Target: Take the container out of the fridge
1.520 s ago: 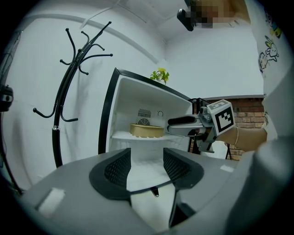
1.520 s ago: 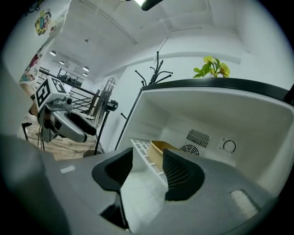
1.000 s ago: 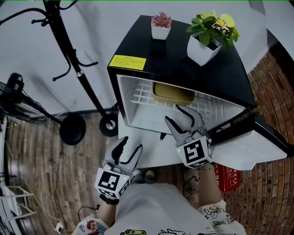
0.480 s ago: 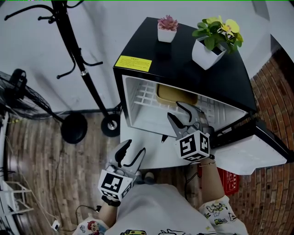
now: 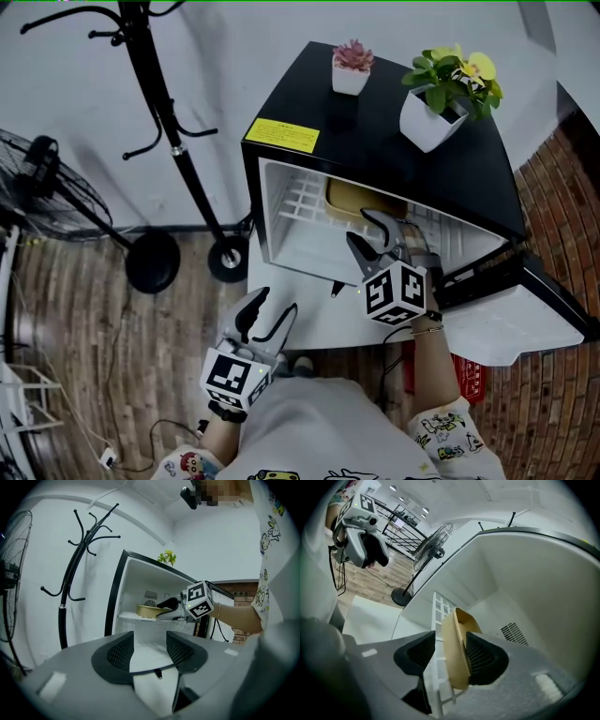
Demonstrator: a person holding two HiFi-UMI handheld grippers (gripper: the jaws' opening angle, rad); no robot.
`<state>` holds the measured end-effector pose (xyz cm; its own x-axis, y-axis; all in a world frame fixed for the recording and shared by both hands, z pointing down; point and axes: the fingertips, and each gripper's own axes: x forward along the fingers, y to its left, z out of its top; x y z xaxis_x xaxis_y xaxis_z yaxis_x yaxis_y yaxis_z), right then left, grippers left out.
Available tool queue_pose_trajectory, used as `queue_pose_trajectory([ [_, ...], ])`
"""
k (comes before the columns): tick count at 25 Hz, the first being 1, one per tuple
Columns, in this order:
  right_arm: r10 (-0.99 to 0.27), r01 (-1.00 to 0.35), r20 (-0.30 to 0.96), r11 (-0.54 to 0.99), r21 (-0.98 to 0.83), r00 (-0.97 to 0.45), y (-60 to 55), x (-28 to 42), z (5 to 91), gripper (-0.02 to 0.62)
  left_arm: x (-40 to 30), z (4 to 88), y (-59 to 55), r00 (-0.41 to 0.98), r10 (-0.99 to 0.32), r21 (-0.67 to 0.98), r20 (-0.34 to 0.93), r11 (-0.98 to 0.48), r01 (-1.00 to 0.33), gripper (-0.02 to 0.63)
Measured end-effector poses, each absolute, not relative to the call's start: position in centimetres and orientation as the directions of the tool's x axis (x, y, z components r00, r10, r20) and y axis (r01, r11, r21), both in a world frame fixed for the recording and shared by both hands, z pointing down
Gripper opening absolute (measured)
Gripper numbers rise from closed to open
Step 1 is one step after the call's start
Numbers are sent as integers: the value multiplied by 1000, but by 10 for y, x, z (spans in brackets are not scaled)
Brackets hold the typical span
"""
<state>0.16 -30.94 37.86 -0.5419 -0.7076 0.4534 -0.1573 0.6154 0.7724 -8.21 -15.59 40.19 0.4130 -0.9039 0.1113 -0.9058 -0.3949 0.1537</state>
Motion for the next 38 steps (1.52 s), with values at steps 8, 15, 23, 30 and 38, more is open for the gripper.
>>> queue_pose_trajectory([
  [8, -695, -121, 497, 636, 762, -519, -313, 2, 383, 213, -83, 406, -157, 417, -904, 172, 95, -398, -901, 210],
  [15, -697, -108, 499, 630, 769, -515, -311, 3, 381, 170, -87, 401, -160, 409, -908, 173, 96, -389, -905, 198],
  [23, -712, -88, 484, 603, 793, -509, -312, 5, 377, 92, -87, 398, -160, 414, -906, 179, 88, -395, -901, 192],
  [30, -716, -49, 491, 588, 807, -497, -311, 6, 378, 58, -87, 398, -159, 418, -905, 178, 81, -400, -899, 192],
  [38, -709, -13, 506, 587, 809, -492, -307, 6, 382, 21, -89, 395, -157, 407, -910, 176, 81, -389, -904, 192],
])
